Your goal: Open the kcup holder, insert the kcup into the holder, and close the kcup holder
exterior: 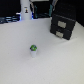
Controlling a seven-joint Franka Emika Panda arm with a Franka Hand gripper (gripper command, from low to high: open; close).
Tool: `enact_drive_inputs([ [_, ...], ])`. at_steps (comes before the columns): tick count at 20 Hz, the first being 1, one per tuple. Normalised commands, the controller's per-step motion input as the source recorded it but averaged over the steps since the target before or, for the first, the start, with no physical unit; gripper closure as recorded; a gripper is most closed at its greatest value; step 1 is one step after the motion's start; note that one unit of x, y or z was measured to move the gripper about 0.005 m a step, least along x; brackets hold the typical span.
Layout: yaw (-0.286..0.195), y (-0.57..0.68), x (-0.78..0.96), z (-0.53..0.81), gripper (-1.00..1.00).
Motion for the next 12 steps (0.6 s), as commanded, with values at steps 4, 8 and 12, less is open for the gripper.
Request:
enact_drive_inputs([
  [4,-0.121,0.50,-0.19,0.09,-1.00],
  [8,-0.134,0.55,-0.21,0.09,-1.00],
  [12,-0.173,0.64,-0.28,0.05,-1.00],
])
